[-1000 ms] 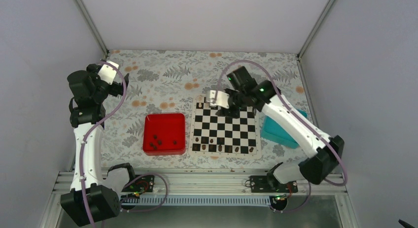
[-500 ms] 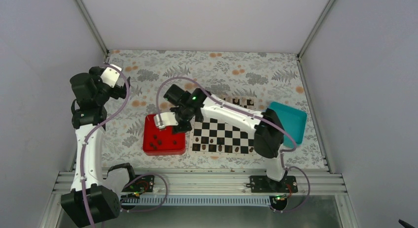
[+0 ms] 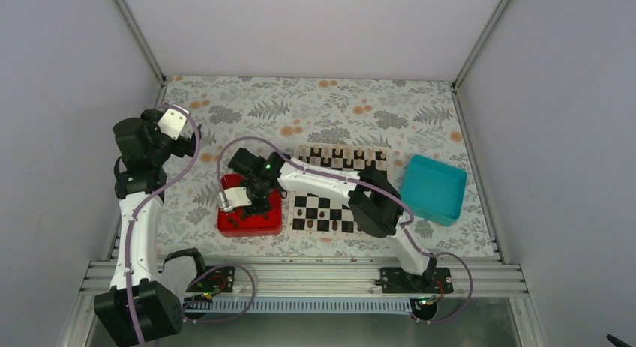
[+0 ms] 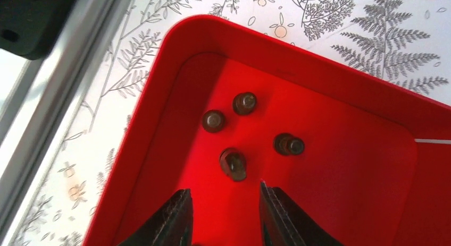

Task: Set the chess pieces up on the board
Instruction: Pick up the chess piece from the storage box, then place the chess piece on the chessboard, then pick up the chess piece from the storage box.

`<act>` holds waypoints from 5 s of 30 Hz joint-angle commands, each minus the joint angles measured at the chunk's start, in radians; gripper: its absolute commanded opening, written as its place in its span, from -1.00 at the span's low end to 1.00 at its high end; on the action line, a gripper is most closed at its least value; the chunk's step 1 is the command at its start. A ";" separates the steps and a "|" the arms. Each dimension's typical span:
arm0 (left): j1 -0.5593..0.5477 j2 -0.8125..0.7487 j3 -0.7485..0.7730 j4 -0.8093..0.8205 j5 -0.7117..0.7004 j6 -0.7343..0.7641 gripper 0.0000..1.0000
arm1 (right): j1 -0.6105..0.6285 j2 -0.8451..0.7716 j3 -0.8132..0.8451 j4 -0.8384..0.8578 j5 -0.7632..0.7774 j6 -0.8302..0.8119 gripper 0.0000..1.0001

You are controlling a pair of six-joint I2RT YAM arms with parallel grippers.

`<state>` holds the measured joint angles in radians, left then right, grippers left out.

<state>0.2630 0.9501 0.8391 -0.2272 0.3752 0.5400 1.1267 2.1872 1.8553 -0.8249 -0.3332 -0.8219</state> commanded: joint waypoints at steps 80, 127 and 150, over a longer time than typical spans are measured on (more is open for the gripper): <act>-0.005 0.013 0.015 0.032 -0.004 -0.028 1.00 | -0.775 -1.231 -1.248 -0.029 0.086 -0.168 -0.92; -0.005 0.025 0.005 0.033 -0.014 -0.022 1.00 | -0.778 -1.060 -1.322 0.027 0.008 -0.309 -0.80; -0.005 0.033 0.024 0.032 0.012 -0.026 1.00 | -0.664 -0.964 -0.757 -0.152 -0.023 -0.186 -0.11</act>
<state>0.2607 0.9752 0.8265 -0.2039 0.3672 0.5259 0.3847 1.1206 0.9173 -0.9909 -0.2977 -1.0981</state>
